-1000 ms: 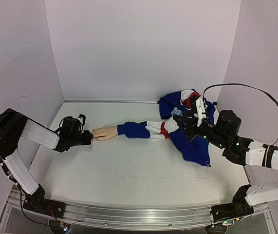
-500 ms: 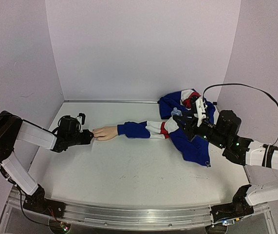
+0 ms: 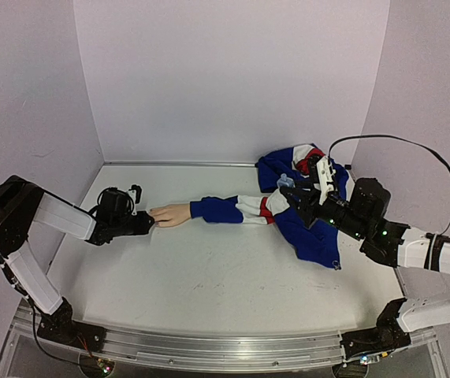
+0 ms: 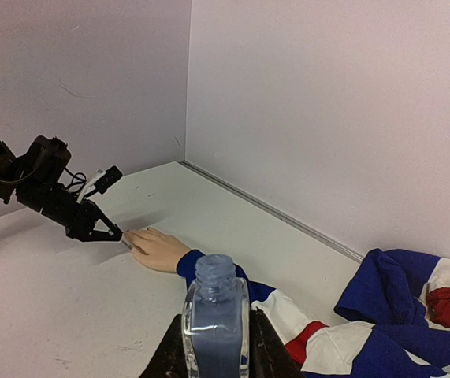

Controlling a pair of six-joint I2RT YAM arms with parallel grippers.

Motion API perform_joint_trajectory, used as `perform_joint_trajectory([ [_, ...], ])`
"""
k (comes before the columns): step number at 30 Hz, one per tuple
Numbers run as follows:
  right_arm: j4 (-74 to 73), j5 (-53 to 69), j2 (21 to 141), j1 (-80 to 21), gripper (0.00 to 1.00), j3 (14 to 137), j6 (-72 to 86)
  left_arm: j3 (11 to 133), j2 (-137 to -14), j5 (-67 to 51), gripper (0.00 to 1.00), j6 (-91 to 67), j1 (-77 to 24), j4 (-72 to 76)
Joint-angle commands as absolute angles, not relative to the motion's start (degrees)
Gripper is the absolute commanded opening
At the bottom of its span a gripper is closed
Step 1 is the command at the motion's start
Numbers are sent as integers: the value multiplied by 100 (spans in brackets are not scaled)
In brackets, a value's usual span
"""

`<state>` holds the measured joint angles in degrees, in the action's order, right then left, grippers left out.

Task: Paint the nails

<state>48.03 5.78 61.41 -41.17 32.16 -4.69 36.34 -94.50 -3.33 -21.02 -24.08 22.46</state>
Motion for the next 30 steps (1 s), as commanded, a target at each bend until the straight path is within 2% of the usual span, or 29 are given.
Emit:
perform_joint_trajectory([
  [1,5291,613,6047,-4098,0,3279,-422,3840,-9500,-326,0,-2092,-2414,2421],
  [30,5300,600,6091,-4093,0,3279,-431,3769,-9424,371,0,-2096,-2403,2426],
])
